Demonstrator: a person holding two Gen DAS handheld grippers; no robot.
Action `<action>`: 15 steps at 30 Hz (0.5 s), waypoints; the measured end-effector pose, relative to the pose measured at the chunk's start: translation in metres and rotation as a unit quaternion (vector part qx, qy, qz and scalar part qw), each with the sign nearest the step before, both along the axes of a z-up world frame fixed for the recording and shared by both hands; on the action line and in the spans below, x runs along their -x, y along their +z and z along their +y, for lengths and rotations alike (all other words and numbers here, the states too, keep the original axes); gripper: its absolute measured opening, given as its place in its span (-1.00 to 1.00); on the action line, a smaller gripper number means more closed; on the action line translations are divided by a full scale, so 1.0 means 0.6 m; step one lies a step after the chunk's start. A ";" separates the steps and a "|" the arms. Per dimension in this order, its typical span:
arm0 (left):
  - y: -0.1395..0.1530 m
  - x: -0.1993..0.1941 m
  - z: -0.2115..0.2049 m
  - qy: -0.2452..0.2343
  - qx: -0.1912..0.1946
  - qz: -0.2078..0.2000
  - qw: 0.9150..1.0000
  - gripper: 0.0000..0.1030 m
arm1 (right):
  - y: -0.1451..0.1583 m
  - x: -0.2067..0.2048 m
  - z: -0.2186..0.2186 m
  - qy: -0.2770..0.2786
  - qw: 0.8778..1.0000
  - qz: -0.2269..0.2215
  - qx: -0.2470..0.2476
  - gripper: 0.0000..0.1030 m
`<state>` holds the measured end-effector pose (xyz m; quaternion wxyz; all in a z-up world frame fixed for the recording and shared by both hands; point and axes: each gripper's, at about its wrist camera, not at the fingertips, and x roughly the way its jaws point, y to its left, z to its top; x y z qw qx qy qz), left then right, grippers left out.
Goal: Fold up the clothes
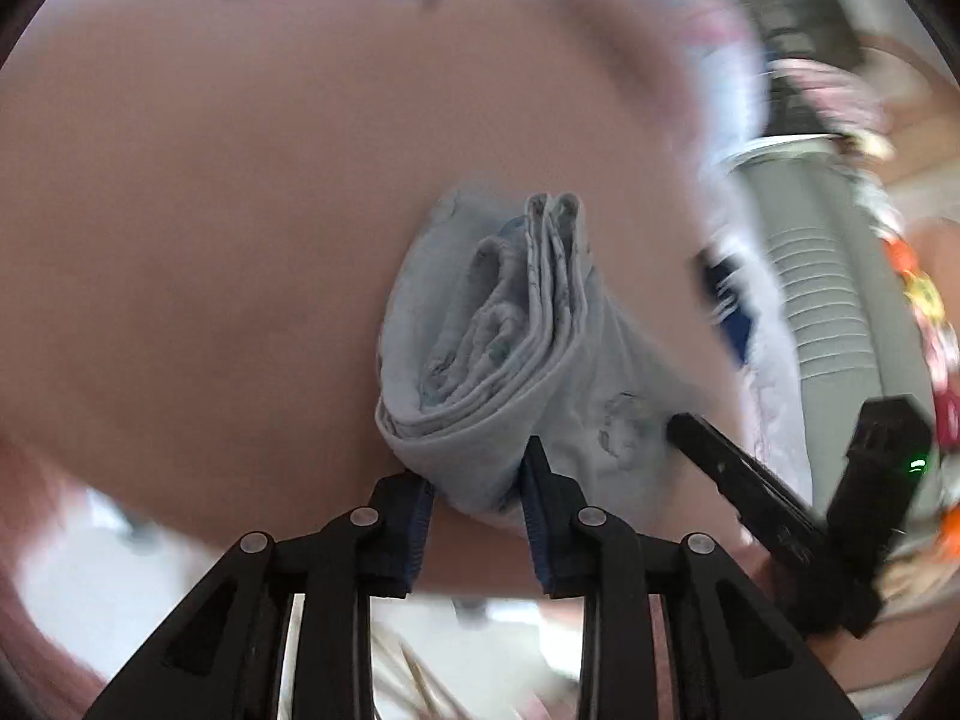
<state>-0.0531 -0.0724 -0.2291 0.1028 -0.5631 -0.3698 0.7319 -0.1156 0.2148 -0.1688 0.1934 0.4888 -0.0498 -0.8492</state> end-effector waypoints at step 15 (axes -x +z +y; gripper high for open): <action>0.048 0.095 0.001 -0.121 0.085 0.069 0.987 -0.28 | -0.080 0.077 0.049 -0.018 0.980 -0.099 0.174 -0.33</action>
